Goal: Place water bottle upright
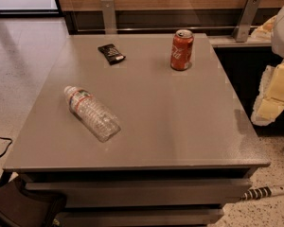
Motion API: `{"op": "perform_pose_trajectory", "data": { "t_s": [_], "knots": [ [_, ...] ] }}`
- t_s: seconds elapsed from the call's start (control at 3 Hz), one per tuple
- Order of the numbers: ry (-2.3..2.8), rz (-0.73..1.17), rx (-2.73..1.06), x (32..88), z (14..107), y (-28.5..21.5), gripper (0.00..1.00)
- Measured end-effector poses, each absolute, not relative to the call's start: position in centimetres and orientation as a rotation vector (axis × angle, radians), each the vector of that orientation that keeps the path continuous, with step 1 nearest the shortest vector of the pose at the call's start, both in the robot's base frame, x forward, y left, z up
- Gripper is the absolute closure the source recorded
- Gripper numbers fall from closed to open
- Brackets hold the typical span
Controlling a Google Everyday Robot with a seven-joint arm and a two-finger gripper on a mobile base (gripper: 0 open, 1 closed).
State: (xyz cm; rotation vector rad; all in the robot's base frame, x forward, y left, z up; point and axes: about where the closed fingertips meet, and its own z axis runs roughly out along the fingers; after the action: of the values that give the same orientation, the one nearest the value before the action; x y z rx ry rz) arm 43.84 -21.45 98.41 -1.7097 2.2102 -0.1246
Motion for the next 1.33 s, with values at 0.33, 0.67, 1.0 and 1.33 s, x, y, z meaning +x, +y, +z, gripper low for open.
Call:
{"op": "perform_pose_trajectory", "data": {
  "t_s": [0.33, 0.67, 1.0, 1.33],
  "knots": [
    [2.212, -0.122, -1.710, 44.0, 98.4, -21.3, 0.00],
    [2.244, -0.078, -1.709, 46.9, 98.8, -19.5, 0.00],
    [2.295, 0.062, -1.659, 50.9, 99.0, -15.1, 0.00],
    [2.361, 0.114, -1.575, 53.4, 99.6, -10.3, 0.00]
  ]
}}
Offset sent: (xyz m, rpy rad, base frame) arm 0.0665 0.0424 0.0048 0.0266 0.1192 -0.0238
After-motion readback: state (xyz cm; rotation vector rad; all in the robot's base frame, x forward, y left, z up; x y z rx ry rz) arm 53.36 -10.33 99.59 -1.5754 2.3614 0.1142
